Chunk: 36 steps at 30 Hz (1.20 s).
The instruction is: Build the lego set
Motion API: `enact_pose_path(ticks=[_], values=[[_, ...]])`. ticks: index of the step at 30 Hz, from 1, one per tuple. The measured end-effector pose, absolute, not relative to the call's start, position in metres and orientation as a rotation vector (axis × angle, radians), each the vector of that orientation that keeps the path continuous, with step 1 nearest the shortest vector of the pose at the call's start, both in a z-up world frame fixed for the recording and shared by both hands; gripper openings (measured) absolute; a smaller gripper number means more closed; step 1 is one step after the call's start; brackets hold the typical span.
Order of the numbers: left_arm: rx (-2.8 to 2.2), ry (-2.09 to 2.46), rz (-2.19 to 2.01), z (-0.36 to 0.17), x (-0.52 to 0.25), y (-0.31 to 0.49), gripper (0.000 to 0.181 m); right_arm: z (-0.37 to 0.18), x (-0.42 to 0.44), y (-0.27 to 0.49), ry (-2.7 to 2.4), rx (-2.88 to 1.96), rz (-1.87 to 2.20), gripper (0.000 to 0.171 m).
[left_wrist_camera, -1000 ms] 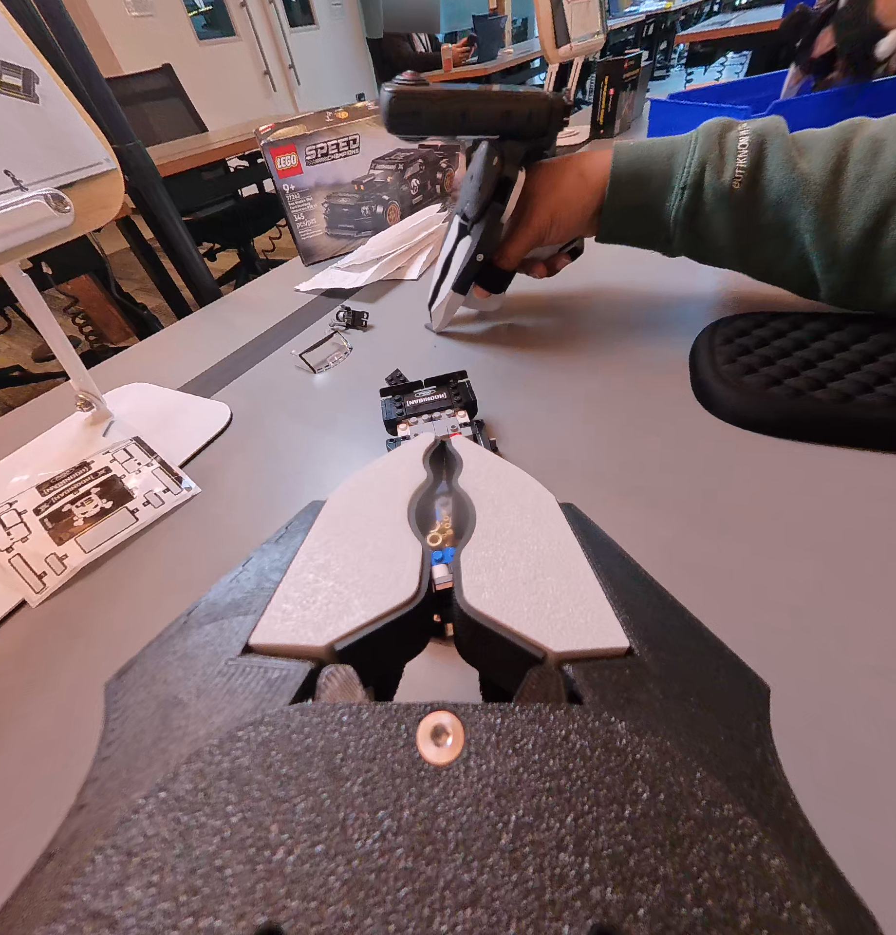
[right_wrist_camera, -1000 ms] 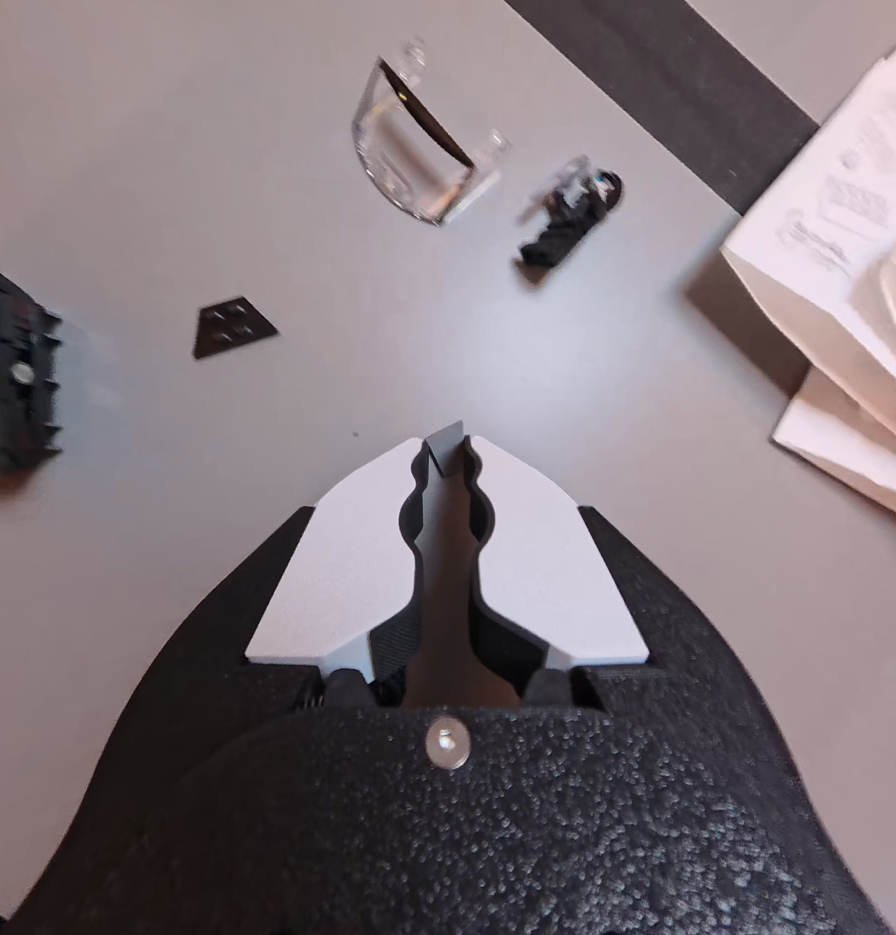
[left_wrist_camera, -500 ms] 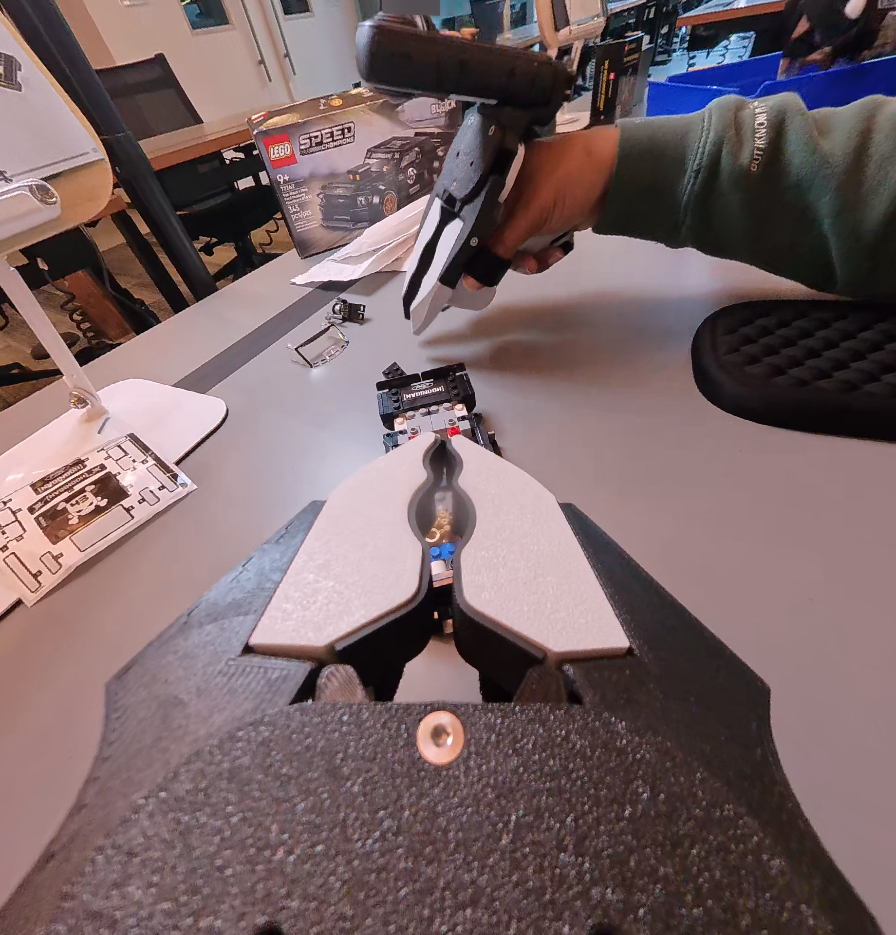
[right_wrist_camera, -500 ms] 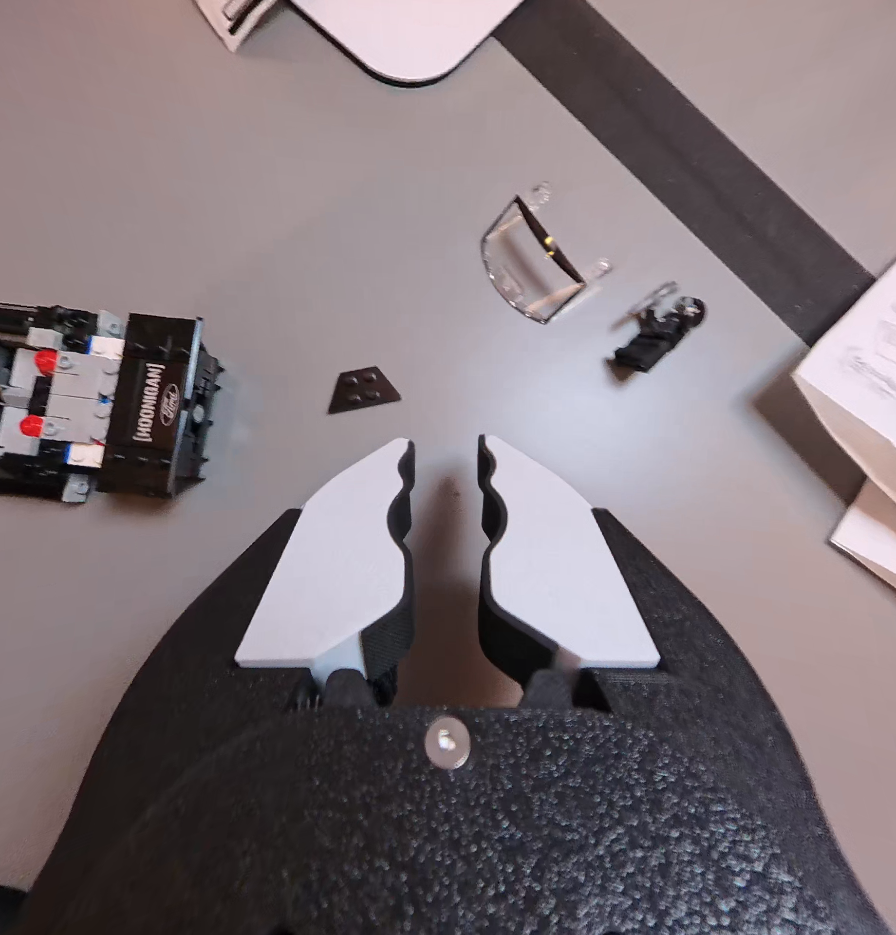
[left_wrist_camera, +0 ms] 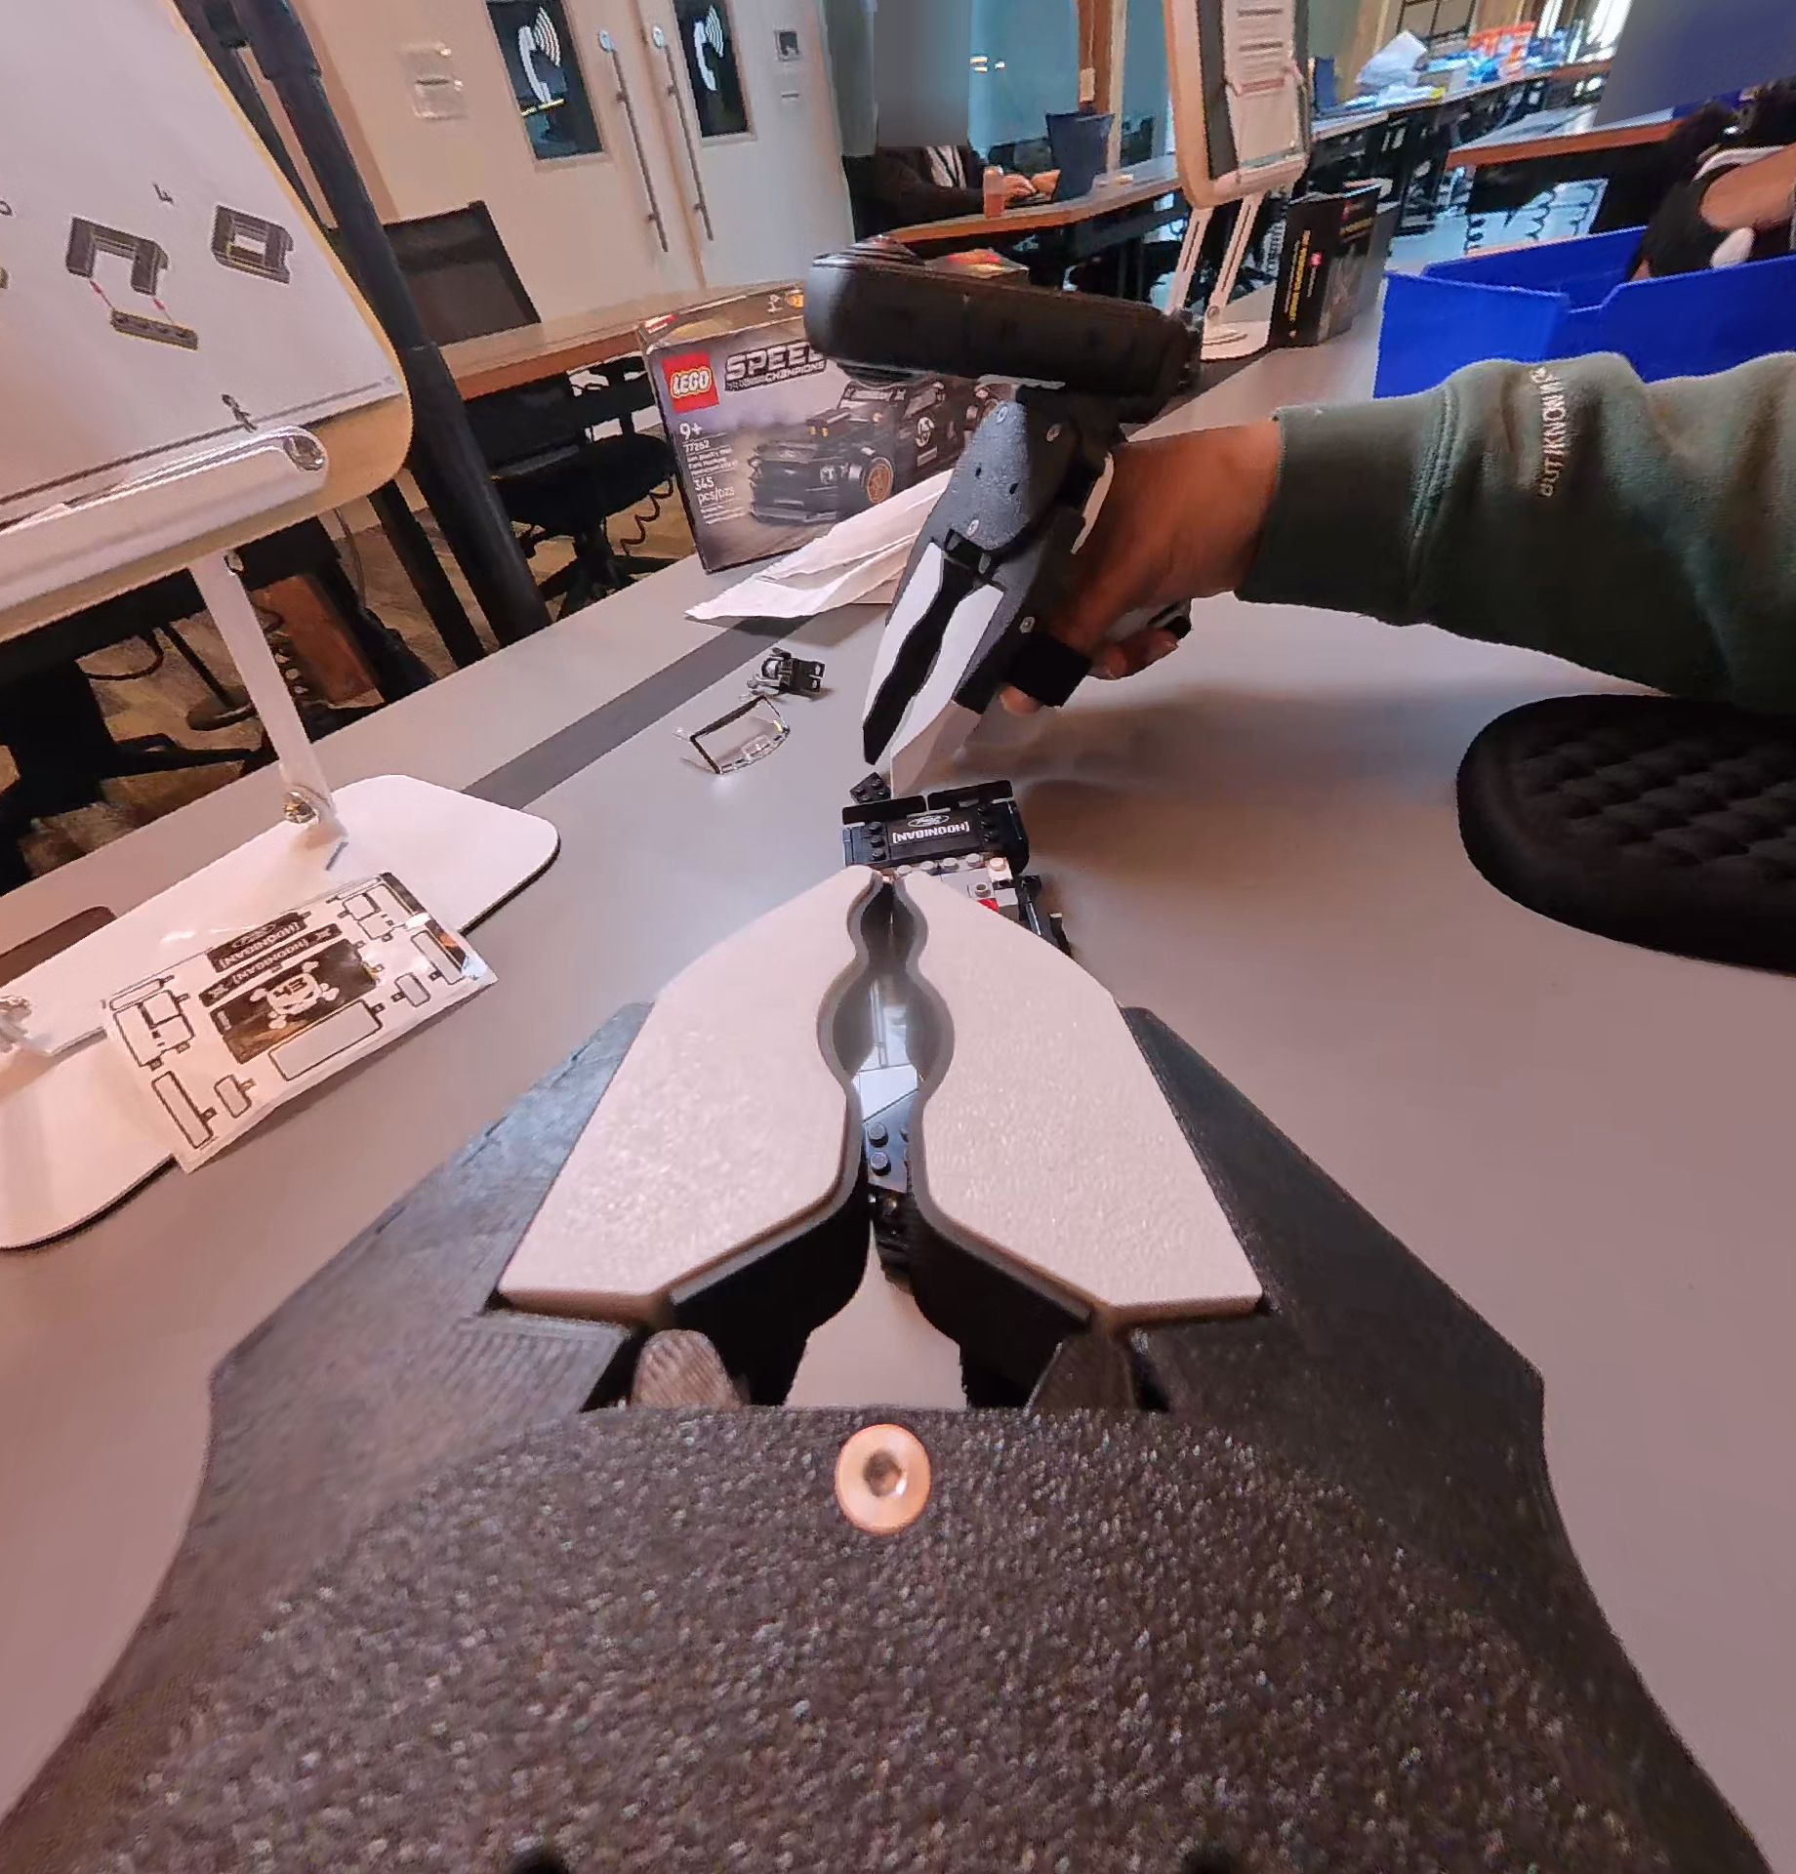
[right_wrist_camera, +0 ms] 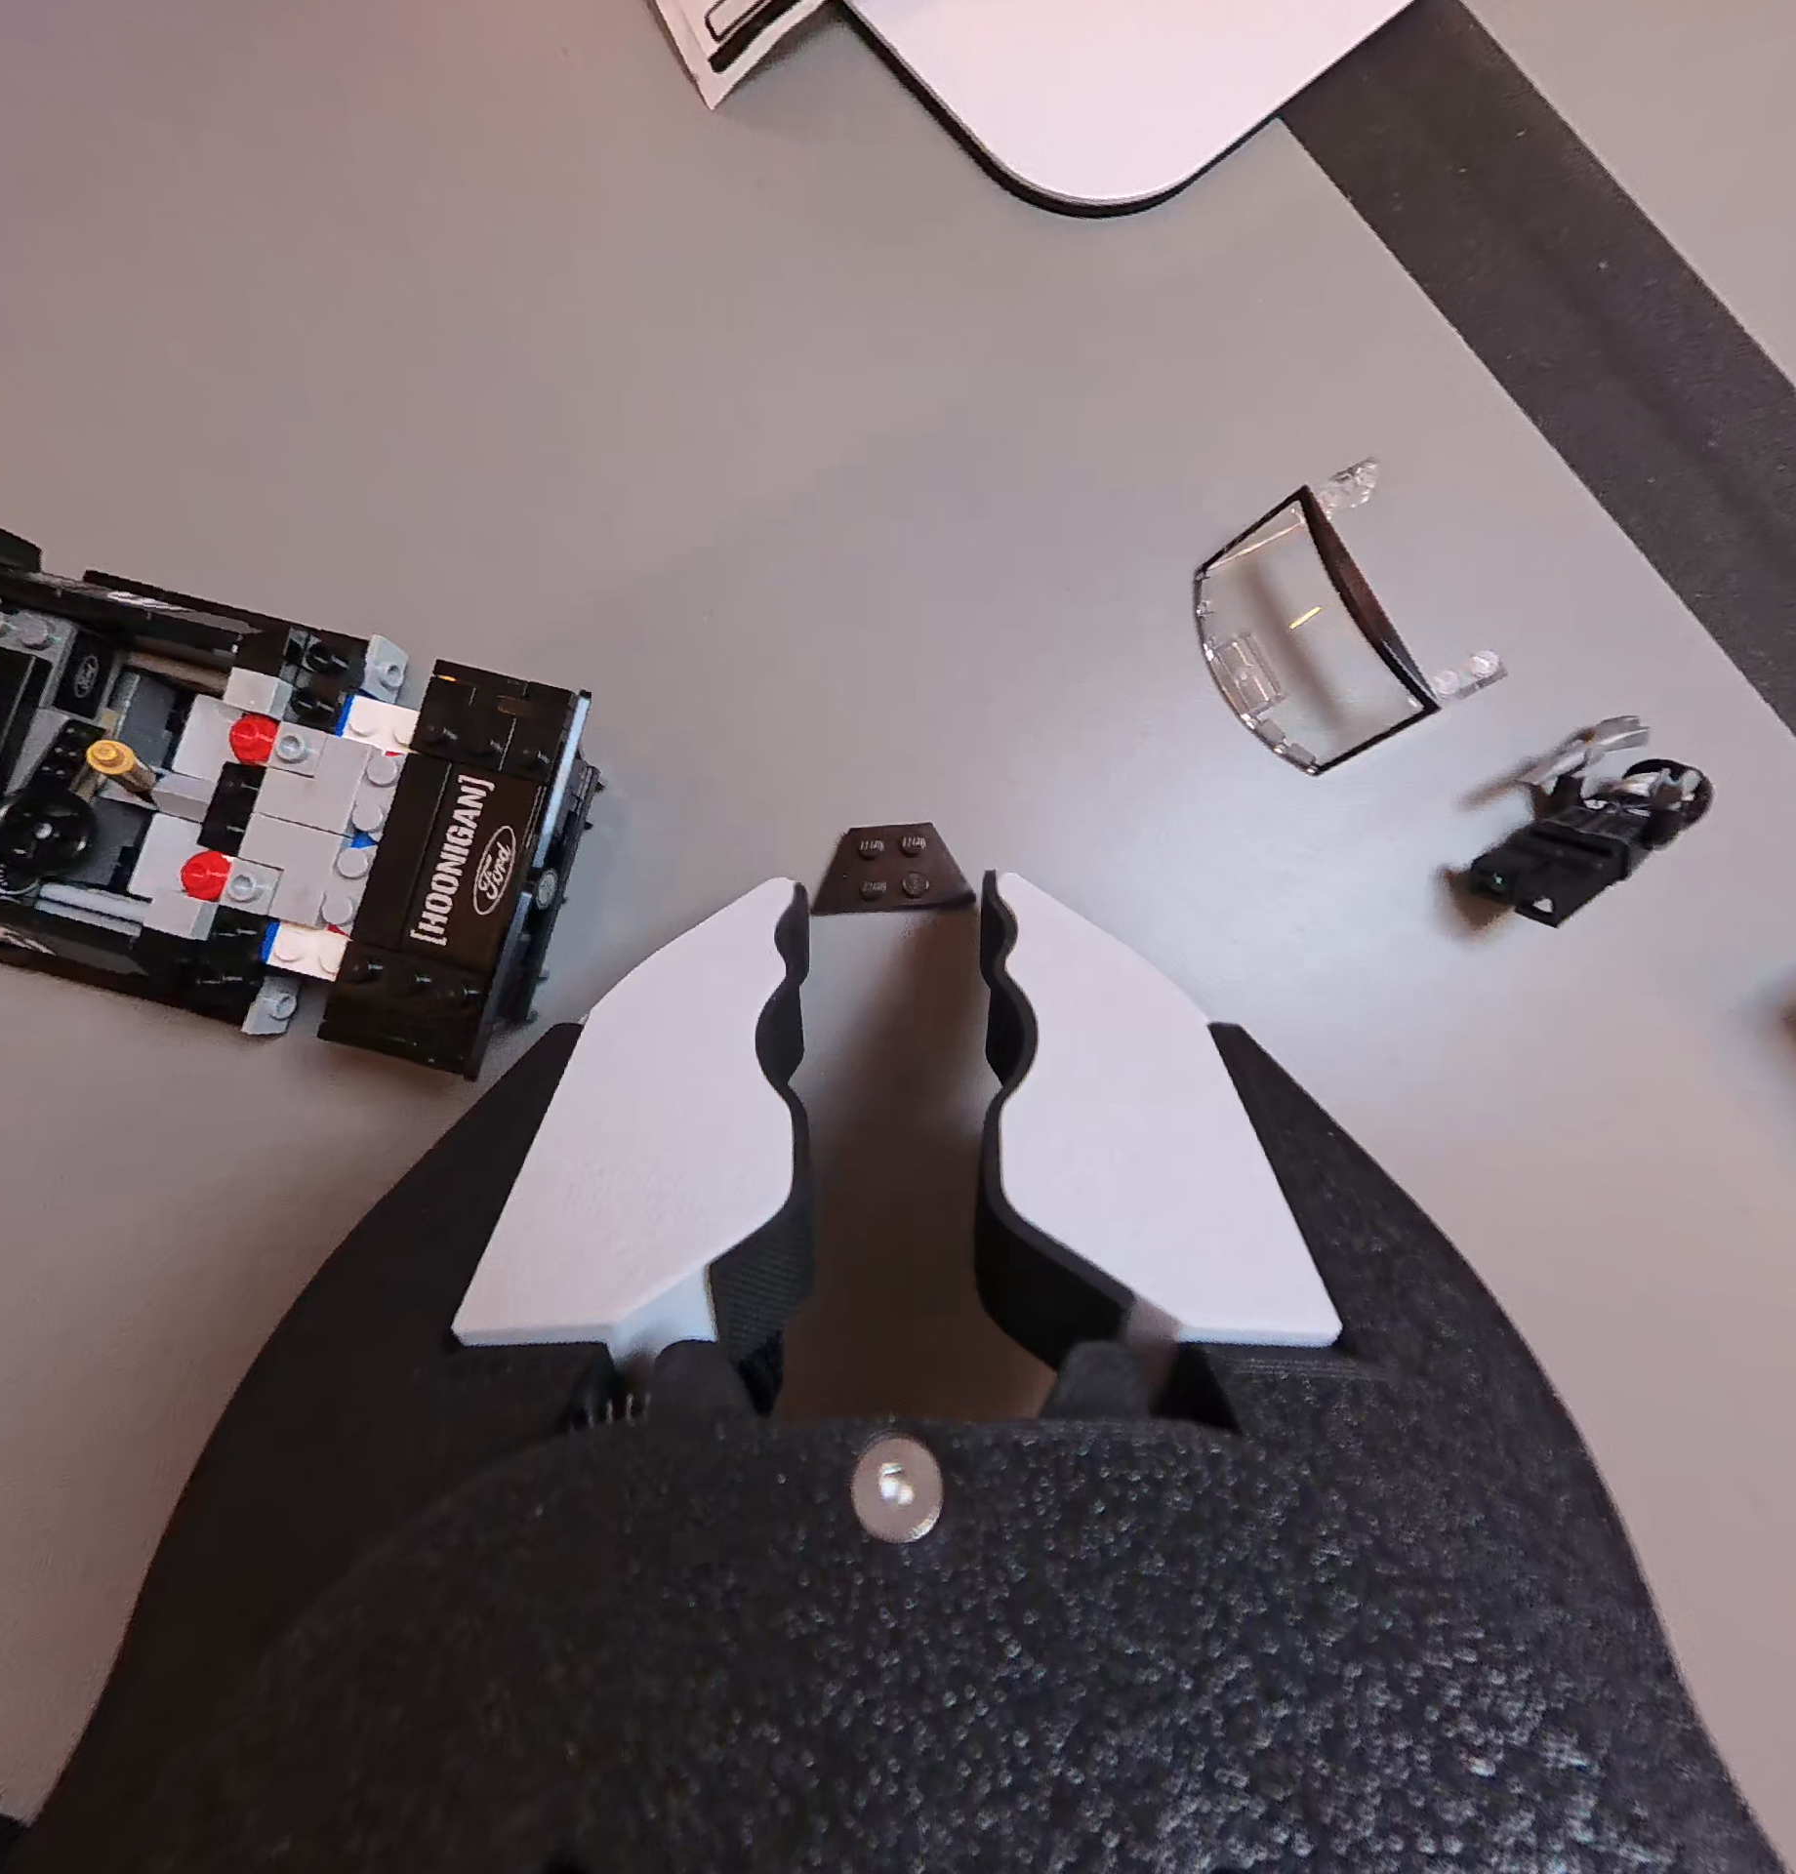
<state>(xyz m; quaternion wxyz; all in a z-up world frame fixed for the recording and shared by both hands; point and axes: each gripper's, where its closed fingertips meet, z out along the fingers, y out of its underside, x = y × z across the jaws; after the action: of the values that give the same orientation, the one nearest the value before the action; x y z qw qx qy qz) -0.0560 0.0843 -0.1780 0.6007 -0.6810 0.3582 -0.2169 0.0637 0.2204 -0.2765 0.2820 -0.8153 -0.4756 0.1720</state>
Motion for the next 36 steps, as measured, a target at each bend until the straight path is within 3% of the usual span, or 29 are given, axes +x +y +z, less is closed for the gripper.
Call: enact_pose_path(ticks=[9, 16, 22, 25, 28, 34, 36], values=[[-1.580, 0.868, -0.490, -0.182, -0.052, 0.082, 0.000, -0.283, 0.065, 0.224, -1.282, -2.251, 0.413, 0.027], [-1.579, 0.842, -0.484, -0.179, -0.055, 0.084, 0.000, -0.281, 0.127, 0.230, -1.131, -2.340, 0.287, 0.027], [-1.606, 0.782, -0.458, -0.181, -0.062, 0.091, 0.001, -0.245, 0.146, 0.235, -0.879, -2.181, 0.294, 0.053], [-1.619, 0.739, -0.465, -0.181, -0.066, 0.095, 0.001, -0.224, 0.140, 0.234, -0.795, -2.043, 0.313, 0.058], [-1.629, 0.702, -0.463, -0.181, -0.071, 0.099, 0.001, -0.208, 0.126, 0.228, -0.754, -1.937, 0.348, 0.050], [-1.635, 0.646, -0.464, -0.178, -0.080, 0.103, 0.000, -0.172, 0.089, 0.204, -0.739, -1.717, 0.437, 0.006], [-1.627, 0.642, -0.470, -0.175, -0.081, 0.102, 0.000, -0.161, 0.077, 0.195, -0.729, -1.642, 0.490, 0.000]])
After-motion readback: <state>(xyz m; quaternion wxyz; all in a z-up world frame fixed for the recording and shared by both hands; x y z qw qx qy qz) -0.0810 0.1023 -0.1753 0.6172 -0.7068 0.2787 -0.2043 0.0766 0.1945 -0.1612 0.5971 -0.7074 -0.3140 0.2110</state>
